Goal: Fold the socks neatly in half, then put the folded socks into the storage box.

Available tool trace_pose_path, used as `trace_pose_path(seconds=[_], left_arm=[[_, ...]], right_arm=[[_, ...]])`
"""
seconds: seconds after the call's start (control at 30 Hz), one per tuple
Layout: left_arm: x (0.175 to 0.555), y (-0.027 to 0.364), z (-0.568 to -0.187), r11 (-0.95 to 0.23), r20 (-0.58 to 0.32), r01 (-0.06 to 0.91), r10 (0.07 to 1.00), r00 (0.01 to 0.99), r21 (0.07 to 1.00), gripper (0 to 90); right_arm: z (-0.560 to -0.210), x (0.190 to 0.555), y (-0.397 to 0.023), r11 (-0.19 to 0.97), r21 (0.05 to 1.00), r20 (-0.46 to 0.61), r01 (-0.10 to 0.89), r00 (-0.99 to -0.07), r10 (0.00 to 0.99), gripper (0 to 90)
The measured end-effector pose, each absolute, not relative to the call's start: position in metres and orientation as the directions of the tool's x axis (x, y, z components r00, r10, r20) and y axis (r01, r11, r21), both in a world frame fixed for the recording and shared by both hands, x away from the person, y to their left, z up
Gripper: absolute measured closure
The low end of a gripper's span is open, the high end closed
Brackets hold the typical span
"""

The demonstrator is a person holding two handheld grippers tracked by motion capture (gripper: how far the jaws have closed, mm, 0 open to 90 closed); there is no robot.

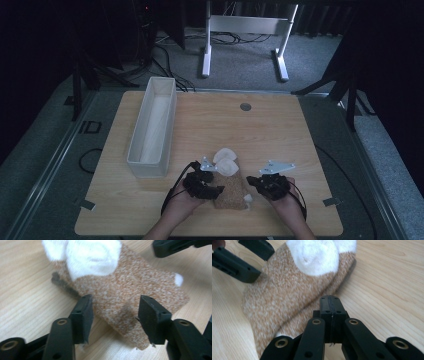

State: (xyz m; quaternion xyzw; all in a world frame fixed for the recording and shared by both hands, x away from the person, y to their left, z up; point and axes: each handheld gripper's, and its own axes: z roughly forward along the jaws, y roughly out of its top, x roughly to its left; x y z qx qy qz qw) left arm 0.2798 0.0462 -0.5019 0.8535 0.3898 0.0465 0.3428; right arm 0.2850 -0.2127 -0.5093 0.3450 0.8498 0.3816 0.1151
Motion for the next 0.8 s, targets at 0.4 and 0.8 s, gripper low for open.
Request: trace_pose_path(seconds=[0.4,0.8], left_arm=[[0.285,0.043,-0.508,-0.440,-0.194,0.649,0.715,0.671,0.620,40.5],[0.296,0.040,-0.518,-0.439,-0.217,0.674,0.720,0.659,0.594,37.1]], right_arm=[[-0.507,0.279,-0.212,0.439,0.763,0.094,0.474,-0.754,0.650,89.0],[-0.523,0.284,-0.183,0.543,0.713,0.027,0.444,-0.791,0.611,90.0]])
